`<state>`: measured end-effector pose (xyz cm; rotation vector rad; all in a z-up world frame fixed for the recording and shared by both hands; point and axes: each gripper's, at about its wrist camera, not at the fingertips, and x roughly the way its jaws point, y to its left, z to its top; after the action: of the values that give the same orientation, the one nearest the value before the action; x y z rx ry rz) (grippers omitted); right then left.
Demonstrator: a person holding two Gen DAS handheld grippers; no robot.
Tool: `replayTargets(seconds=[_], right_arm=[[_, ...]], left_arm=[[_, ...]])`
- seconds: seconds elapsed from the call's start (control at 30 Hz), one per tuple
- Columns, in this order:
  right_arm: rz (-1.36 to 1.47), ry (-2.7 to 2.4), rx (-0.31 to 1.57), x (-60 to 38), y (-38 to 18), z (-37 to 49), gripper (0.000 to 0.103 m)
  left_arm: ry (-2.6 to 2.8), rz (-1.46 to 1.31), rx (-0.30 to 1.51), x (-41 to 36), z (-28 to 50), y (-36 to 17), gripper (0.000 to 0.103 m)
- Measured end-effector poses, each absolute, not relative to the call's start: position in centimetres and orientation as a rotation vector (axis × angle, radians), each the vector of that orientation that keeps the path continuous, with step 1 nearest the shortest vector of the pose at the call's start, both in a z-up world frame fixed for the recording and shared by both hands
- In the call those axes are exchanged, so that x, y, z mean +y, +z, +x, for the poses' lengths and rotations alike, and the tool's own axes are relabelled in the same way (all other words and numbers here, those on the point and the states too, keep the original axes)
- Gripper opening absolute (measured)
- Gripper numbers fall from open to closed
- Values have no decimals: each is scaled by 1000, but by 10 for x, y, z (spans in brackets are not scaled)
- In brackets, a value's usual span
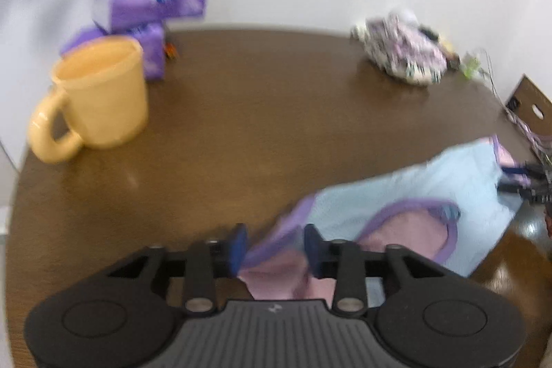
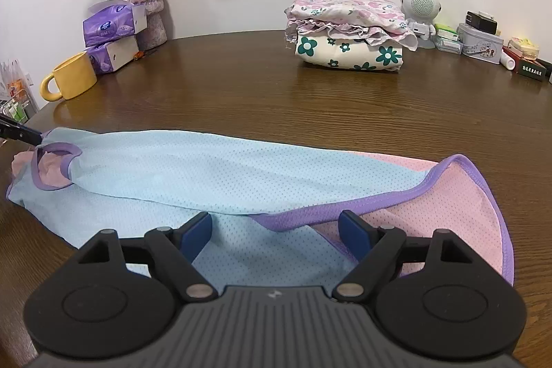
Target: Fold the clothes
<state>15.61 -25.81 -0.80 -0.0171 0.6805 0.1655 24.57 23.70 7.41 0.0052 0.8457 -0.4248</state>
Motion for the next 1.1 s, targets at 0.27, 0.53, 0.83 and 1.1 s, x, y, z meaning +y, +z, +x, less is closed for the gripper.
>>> replayTargets(seconds=[0.27,0.53,0.83,1.1], right_arm=[[-17,166,680,-257,-8,156,84],[-17,167,680,-257,-8,156,85],[-17,168,680,-256,-8,155,87],[-17,169,680,-255,-8,155,88]], left_arm=[[-492,127,731,196,233,86,18],[-415,187,795,180,236,49,18],[-425,115,702,188,223,52,20],[-408,138,719,182,226,44,24]])
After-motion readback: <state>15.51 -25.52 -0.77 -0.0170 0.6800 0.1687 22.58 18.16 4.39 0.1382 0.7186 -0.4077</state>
